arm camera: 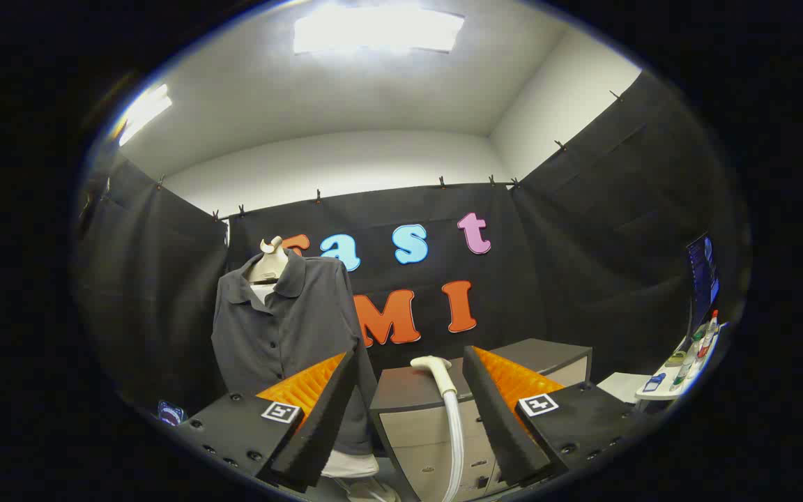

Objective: Iron the clothes twice with a garment steamer, once on the left side and once on the right side.

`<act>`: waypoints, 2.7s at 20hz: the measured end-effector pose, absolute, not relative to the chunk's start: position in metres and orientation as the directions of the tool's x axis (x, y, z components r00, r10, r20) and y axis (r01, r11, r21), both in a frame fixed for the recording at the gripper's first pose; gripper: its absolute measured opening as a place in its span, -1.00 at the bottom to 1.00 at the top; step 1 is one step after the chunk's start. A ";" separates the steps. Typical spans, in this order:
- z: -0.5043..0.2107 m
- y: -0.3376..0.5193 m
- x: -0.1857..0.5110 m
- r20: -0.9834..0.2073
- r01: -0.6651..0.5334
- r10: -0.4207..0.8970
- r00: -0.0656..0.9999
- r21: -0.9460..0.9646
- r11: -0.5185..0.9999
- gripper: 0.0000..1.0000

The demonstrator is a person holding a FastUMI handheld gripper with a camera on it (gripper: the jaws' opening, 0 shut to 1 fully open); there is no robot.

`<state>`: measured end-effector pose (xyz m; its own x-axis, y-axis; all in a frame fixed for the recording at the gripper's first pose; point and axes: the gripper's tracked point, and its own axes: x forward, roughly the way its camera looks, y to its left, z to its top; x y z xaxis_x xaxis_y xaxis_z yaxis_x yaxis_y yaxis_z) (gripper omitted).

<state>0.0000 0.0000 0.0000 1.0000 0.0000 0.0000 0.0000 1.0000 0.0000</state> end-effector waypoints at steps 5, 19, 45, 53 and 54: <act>-0.001 0.003 0.002 -0.005 -0.005 0.005 1.000 0.001 1.000 0.96; -0.001 0.014 0.005 -0.012 -0.019 0.019 1.000 -0.020 1.000 0.96; -0.024 0.058 0.191 -0.133 -0.115 0.106 0.985 -0.064 0.991 0.96; -0.125 -0.032 0.325 -0.343 -0.051 -0.014 0.939 -0.180 0.982 0.96; -0.146 -0.041 0.337 -0.389 -0.041 -0.026 0.921 -0.164 0.986 0.95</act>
<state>0.3371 -0.0405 -0.1459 0.9209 -0.0258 -0.3889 -0.0415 0.9856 -0.1637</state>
